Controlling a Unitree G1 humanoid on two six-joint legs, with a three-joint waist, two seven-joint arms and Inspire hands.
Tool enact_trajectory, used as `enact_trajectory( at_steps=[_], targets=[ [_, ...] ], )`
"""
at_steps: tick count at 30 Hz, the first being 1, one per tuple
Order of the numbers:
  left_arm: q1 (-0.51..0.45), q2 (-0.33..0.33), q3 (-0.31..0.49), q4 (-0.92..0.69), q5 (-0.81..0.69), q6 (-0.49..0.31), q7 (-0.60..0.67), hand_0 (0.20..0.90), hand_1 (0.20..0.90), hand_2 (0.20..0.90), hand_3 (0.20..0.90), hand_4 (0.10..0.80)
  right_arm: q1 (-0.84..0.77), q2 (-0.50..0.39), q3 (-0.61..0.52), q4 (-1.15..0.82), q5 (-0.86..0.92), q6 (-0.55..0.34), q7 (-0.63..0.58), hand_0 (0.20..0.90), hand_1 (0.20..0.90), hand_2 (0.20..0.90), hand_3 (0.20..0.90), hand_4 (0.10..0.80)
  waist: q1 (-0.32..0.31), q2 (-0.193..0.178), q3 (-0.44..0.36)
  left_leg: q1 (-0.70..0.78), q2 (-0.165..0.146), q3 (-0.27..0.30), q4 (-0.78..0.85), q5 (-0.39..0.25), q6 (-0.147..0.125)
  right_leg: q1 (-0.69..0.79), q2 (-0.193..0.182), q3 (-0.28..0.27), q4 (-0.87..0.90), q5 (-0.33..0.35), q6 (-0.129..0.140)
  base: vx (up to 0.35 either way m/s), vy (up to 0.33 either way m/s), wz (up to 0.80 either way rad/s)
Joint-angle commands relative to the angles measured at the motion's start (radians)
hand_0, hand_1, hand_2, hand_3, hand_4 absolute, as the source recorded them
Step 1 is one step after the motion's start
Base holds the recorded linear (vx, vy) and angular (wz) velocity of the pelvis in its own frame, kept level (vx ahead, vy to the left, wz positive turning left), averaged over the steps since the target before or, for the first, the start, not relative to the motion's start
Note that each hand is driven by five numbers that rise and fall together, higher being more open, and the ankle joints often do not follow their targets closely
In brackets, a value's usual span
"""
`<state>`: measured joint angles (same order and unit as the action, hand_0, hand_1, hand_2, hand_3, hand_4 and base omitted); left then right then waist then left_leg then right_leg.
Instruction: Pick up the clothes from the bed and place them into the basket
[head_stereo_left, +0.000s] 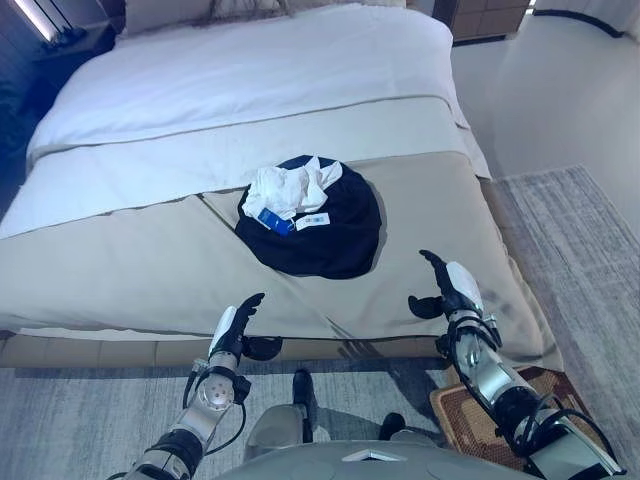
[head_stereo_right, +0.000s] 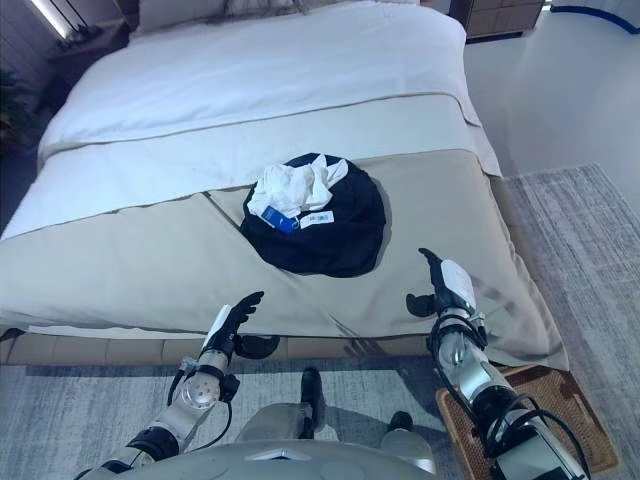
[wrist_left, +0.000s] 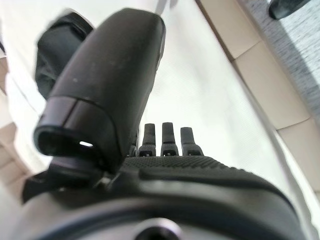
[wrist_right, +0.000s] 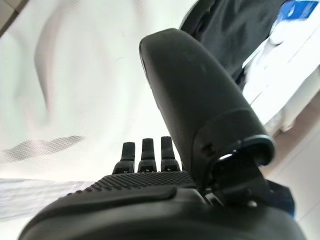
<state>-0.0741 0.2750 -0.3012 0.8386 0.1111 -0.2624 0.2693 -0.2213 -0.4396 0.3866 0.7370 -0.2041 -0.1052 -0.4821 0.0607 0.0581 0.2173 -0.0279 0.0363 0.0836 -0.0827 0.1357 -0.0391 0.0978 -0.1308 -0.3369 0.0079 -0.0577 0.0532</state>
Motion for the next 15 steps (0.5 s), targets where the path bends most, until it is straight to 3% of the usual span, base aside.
enact_trajectory(
  at_steps=[1, 3, 4, 6, 9, 11, 15],
  targets=[
    [-0.026, 0.074, 0.020, -0.136, -0.040, -0.032, 0.065, 0.900, 0.900, 0.900, 0.900, 0.800, -0.080, 0.020, -0.014, -0.129, -0.005, -0.040, -0.057, 0.900, 0.900, 0.900, 0.900, 0.800, 0.041, -0.041, -0.050, -0.010, -0.013, -0.008, 0.115, -0.151, 0.027, -0.032, -0.088, 0.091, 0.144, -0.037, 0.044, 0.185, 0.163, 0.00],
    [-0.018, 0.093, 0.017, -0.158, -0.039, -0.029, 0.061, 0.900, 0.900, 0.900, 0.900, 0.800, -0.081, 0.019, -0.023, -0.158, -0.003, -0.042, -0.056, 0.900, 0.900, 0.900, 0.900, 0.800, 0.047, -0.039, -0.053, -0.001, -0.019, -0.008, 0.106, -0.152, 0.040, -0.047, -0.092, 0.090, 0.223, -0.030, 0.044, 0.165, 0.169, -0.04],
    [-0.018, 0.107, 0.017, -0.172, -0.034, -0.033, 0.057, 0.900, 0.900, 0.900, 0.900, 0.800, -0.087, 0.019, -0.027, -0.174, -0.012, -0.050, -0.056, 0.900, 0.900, 0.900, 0.900, 0.800, 0.048, -0.036, -0.051, 0.016, -0.020, -0.012, 0.092, -0.153, 0.047, -0.088, -0.096, 0.094, 0.303, 0.004, 0.049, 0.186, 0.146, -0.04],
    [-0.014, 0.134, 0.006, -0.214, -0.036, -0.028, 0.050, 0.900, 0.900, 0.900, 0.900, 0.800, -0.100, 0.015, -0.027, -0.193, -0.022, -0.058, -0.057, 0.900, 0.900, 0.900, 0.900, 0.800, 0.049, -0.033, -0.045, 0.042, -0.024, -0.024, 0.067, -0.155, 0.054, -0.134, -0.078, 0.107, 0.355, 0.021, 0.053, 0.165, 0.034, -0.04],
    [-0.046, 0.173, -0.001, -0.278, -0.070, -0.014, 0.045, 0.900, 0.900, 0.900, 0.900, 0.800, -0.180, -0.015, -0.021, -0.231, -0.029, -0.032, -0.062, 0.900, 0.900, 0.900, 0.900, 0.800, 0.042, -0.046, -0.038, 0.044, -0.023, -0.055, 0.046, -0.148, 0.033, -0.139, -0.036, 0.140, 0.130, 0.044, 0.055, 0.054, -0.165, 0.23],
    [-0.092, 0.183, -0.018, -0.294, -0.081, -0.010, 0.023, 0.900, 0.900, 0.900, 0.900, 0.800, -0.258, -0.057, -0.033, -0.249, 0.021, 0.024, -0.053, 0.900, 0.900, 0.900, 0.900, 0.800, 0.039, -0.049, -0.031, 0.004, -0.023, -0.082, 0.051, -0.140, 0.043, -0.145, -0.003, 0.184, 0.117, 0.022, 0.040, -0.009, -0.143, 0.37],
    [-0.096, 0.172, -0.021, -0.311, -0.104, -0.014, 0.020, 0.900, 0.900, 0.900, 0.900, 0.800, -0.357, -0.094, -0.037, -0.256, 0.061, 0.061, -0.011, 0.900, 0.900, 0.900, 0.900, 0.800, 0.073, -0.065, -0.027, -0.023, -0.012, -0.077, 0.060, -0.124, 0.023, -0.106, -0.005, 0.121, 0.087, 0.013, 0.028, 0.067, -0.098, 0.78]
  ],
)
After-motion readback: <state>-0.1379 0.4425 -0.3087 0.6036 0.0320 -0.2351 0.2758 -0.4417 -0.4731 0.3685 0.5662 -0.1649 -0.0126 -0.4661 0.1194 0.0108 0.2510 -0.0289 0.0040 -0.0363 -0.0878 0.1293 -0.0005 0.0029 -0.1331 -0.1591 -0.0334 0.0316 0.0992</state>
